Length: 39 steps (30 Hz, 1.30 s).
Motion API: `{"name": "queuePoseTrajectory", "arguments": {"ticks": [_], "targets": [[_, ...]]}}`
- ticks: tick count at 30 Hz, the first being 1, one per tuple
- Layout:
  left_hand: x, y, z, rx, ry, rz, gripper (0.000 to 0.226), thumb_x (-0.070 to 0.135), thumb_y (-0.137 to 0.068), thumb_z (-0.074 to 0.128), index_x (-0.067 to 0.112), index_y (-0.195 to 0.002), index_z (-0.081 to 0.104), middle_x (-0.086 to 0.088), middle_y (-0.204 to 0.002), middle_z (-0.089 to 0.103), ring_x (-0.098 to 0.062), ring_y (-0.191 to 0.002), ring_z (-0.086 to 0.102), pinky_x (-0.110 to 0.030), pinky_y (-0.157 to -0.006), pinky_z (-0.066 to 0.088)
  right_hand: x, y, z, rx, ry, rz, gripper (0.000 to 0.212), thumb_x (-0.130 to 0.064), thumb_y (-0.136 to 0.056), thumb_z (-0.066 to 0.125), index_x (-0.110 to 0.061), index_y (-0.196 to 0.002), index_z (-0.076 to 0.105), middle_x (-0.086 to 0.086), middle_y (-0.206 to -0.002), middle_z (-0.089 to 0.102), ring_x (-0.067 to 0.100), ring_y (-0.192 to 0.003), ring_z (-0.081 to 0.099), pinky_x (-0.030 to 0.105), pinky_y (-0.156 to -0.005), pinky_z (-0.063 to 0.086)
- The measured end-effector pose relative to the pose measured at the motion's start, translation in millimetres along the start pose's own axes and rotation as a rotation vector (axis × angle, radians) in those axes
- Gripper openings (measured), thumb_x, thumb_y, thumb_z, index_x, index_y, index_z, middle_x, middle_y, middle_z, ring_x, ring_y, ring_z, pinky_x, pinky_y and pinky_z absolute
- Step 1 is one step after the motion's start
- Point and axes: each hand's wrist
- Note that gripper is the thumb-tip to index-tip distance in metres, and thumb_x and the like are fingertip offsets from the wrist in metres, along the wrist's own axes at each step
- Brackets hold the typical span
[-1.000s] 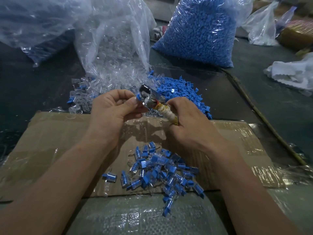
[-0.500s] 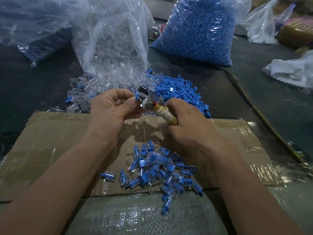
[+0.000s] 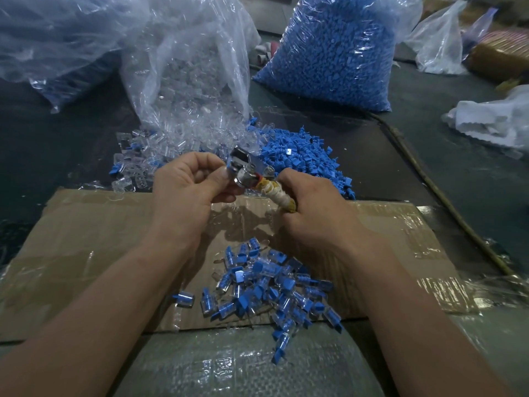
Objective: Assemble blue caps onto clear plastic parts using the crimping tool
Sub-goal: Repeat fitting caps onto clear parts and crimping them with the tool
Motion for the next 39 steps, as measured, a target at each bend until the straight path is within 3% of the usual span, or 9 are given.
{"name": "queuePoseTrajectory", "arguments": {"ticks": [5, 9, 14, 19, 24, 32, 35, 39], "targets": [[1.0, 0.7, 0.0, -0.002, 0.012, -0.016, 0.008, 0.0, -0.081, 0.059, 0.008, -0.078, 0.059, -0.003, -0.066, 0.07, -0.014, -0.061, 0.067, -0.017, -0.052, 0.053, 1.4, 1.0, 1.6, 0.036, 0.043, -0.01, 0.02, -0.017, -0.081, 0.057, -0.024, -0.094, 0.043, -0.009, -0.083, 0.045, 0.009, -0.075, 0.041, 0.012, -0.06, 0.024], [2.0, 0.3, 0.1, -0.003, 0.026, -0.024, 0.008, -0.001, -0.081, 0.059, 0.007, -0.079, 0.059, -0.002, -0.066, 0.07, -0.013, -0.061, 0.067, -0.016, -0.053, 0.052, 4.9, 0.1, 1.9, 0.076, 0.043, -0.012, 0.029, -0.017, -0.082, 0.058, -0.02, -0.109, 0.048, -0.01, -0.092, 0.044, 0.008, -0.083, 0.04, 0.021, -0.069, 0.028], [11.6, -2.3, -7.4, -0.01, 0.04, -0.032, 0.006, 0.009, -0.071, 0.063, 0.012, -0.075, 0.06, 0.0, -0.065, 0.069, -0.013, -0.061, 0.067, -0.019, -0.056, 0.054, 17.5, -0.6, -6.3, 0.134, 0.025, 0.051, 0.025, -0.017, -0.079, 0.065, -0.022, -0.099, 0.05, -0.008, -0.088, 0.049, 0.012, -0.08, 0.045, 0.022, -0.061, 0.031], [18.2, 6.0, -7.5, -0.307, -0.139, -0.094, 0.012, 0.021, -0.053, 0.068, 0.016, -0.064, 0.07, 0.001, -0.057, 0.065, -0.007, -0.046, 0.056, -0.017, -0.047, 0.045, 23.6, -0.6, -11.0, 0.093, 0.04, 0.063, 0.03, -0.018, -0.077, 0.067, -0.018, -0.105, 0.055, -0.002, -0.095, 0.056, 0.016, -0.086, 0.05, 0.032, -0.074, 0.043], [16.4, 9.6, -3.7, -0.609, -0.259, -0.16, 0.016, 0.021, -0.056, 0.069, 0.016, -0.071, 0.072, -0.003, -0.06, 0.067, -0.008, -0.044, 0.051, -0.015, -0.041, 0.042, 19.8, -1.1, -9.2, 0.012, 0.013, 0.041, 0.049, -0.035, -0.069, 0.076, -0.021, -0.112, 0.058, -0.007, -0.096, 0.055, 0.012, -0.089, 0.051, 0.029, -0.076, 0.041], [14.1, 9.8, -3.6, -0.886, -0.406, -0.11, 0.021, 0.037, -0.053, 0.073, 0.025, -0.07, 0.074, -0.004, -0.071, 0.071, -0.022, -0.066, 0.065, -0.024, -0.061, 0.052, 16.7, 0.3, -9.9, -0.123, -0.012, 0.07, 0.067, -0.042, -0.058, 0.082, -0.025, -0.118, 0.056, -0.013, -0.099, 0.049, 0.008, -0.094, 0.048, 0.027, -0.08, 0.038], [15.8, 11.3, -3.2, -0.868, -0.392, -0.093, 0.025, 0.037, -0.052, 0.073, 0.022, -0.072, 0.074, -0.004, -0.071, 0.071, -0.025, -0.066, 0.065, -0.026, -0.061, 0.052, 16.3, -0.4, -7.7, -0.158, 0.028, 0.063, 0.064, -0.042, -0.06, 0.08, -0.025, -0.116, 0.055, -0.013, -0.1, 0.047, 0.008, -0.095, 0.046, 0.027, -0.08, 0.037], [19.9, 14.2, -2.6, -0.595, -0.226, -0.103, 0.016, 0.024, -0.055, 0.07, 0.014, -0.067, 0.071, 0.001, -0.06, 0.066, -0.003, -0.051, 0.057, -0.012, -0.047, 0.045, 18.2, 0.3, -7.7, -0.21, 0.045, 0.057, 0.07, -0.045, -0.059, 0.08, -0.028, -0.121, 0.051, -0.013, -0.101, 0.044, 0.007, -0.096, 0.042, 0.027, -0.081, 0.035]]}}
Point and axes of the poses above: each hand's wrist, its own y-axis away from the middle knuckle, its own z-axis out of the palm, x = y × z
